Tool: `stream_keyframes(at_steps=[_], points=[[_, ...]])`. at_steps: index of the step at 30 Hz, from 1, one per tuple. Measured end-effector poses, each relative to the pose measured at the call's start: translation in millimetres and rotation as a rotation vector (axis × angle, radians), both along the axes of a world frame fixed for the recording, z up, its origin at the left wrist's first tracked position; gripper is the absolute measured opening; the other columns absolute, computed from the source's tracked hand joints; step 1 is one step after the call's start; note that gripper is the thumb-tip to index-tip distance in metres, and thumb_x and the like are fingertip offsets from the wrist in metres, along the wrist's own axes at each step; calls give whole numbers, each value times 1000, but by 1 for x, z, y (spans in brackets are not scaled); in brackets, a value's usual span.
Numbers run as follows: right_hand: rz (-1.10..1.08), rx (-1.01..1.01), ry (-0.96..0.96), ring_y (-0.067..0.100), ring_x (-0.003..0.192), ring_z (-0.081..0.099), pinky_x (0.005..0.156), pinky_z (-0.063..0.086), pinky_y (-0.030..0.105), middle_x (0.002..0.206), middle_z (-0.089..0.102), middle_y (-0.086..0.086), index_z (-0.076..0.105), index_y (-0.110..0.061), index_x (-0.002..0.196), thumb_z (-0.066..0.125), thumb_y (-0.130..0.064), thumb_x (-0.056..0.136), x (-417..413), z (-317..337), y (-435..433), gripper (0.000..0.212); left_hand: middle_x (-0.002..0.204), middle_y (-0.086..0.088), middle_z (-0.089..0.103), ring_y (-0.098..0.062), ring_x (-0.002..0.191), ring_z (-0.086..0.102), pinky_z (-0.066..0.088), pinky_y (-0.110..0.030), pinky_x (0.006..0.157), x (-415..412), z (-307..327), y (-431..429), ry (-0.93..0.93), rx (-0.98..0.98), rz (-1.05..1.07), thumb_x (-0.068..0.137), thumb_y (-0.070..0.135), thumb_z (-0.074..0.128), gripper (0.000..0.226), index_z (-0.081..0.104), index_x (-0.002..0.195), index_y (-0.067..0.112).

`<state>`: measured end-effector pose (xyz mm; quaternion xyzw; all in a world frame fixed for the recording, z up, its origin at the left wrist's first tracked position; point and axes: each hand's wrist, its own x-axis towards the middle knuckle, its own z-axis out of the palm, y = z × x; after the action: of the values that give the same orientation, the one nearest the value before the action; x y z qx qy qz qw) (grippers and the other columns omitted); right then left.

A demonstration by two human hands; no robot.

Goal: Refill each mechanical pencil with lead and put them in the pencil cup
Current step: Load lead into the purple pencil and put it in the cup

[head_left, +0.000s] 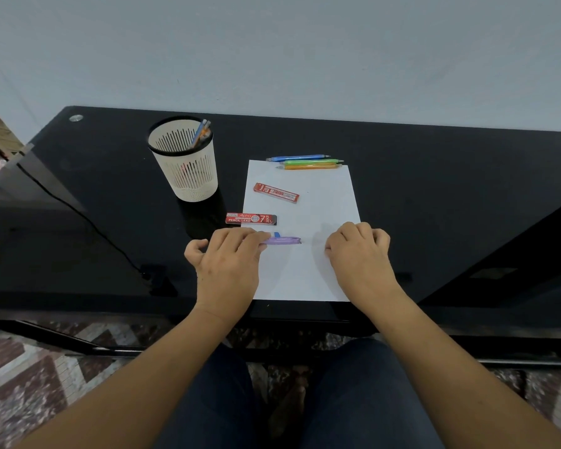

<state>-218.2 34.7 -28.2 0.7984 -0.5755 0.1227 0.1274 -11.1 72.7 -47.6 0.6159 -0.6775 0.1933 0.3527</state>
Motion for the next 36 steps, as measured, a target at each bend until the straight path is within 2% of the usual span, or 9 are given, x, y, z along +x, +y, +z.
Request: stream_keyframes(at_steps=[7, 10, 12, 16, 19, 22, 26, 31, 36], points=[[75, 117, -85, 20, 73, 50, 67, 30, 31, 83, 58, 1, 59, -13, 92, 60, -4, 86, 9, 10, 2, 11, 101, 6, 69, -18, 96, 61, 25, -41, 86, 0, 2, 1, -12, 39, 2, 89, 21, 66, 12, 72, 100, 23], [145, 132, -246, 17, 51, 50, 49, 36, 26, 63, 57, 0, 61, -10, 75, 77, 3, 68, 12, 15, 3, 21, 99, 5, 70, -19, 95, 62, 26, -42, 85, -1, 3, 1, -12, 35, 8, 87, 18, 71, 13, 73, 98, 23], [163, 143, -314, 17, 48, 49, 45, 37, 24, 58, 56, 0, 61, -9, 70, 77, 5, 66, 13, 15, 3, 21, 99, 4, 70, -20, 95, 62, 27, -43, 85, -1, 3, 1, -13, 38, 10, 87, 17, 70, 13, 73, 98, 23], [148, 212, -324, 18, 66, 52, 59, 36, 24, 76, 62, 5, 65, -6, 87, 61, -5, 86, 14, 21, 5, 3, 99, 4, 70, -19, 95, 62, 29, -44, 84, -1, 3, 1, -18, 33, 12, 87, 21, 64, 15, 73, 98, 23], [161, 286, -380, 16, 90, 55, 79, 45, 24, 101, 64, 3, 62, -10, 110, 48, -15, 97, 13, 18, 4, 20, 98, 3, 70, -20, 93, 63, 30, -45, 83, -1, 2, 1, -17, 20, 13, 87, 20, 64, 15, 73, 98, 22], [167, 277, -412, 18, 106, 57, 94, 44, 25, 114, 63, 3, 60, -10, 123, 51, -15, 97, 13, 14, 5, 28, 98, 3, 70, -20, 93, 63, 30, -45, 83, -1, 1, 0, -17, 19, 21, 87, 21, 63, 15, 73, 99, 22], [201, 204, -446, 25, 83, 66, 78, 56, 35, 91, 69, 9, 71, -5, 102, 68, 1, 82, 13, 12, 7, 21, 100, 2, 71, -20, 95, 62, 30, -45, 84, 0, 0, 0, -11, 35, 15, 87, 22, 62, 17, 73, 100, 22], [207, 222, -583, 18, 86, 62, 81, 53, 32, 94, 68, 2, 68, -10, 104, 62, -5, 89, 14, 21, 11, 17, 98, 3, 70, -20, 94, 62, 29, -43, 84, 0, 1, 0, -3, 32, 9, 87, 21, 63, 16, 73, 99, 22], [264, 130, -588, 18, 76, 61, 70, 56, 33, 85, 68, 2, 68, -9, 94, 67, -3, 85, 16, 25, 15, 11, 100, 2, 71, -20, 95, 63, 28, -43, 84, -1, 3, 0, -4, 54, 5, 88, 22, 60, 17, 73, 99, 22]])
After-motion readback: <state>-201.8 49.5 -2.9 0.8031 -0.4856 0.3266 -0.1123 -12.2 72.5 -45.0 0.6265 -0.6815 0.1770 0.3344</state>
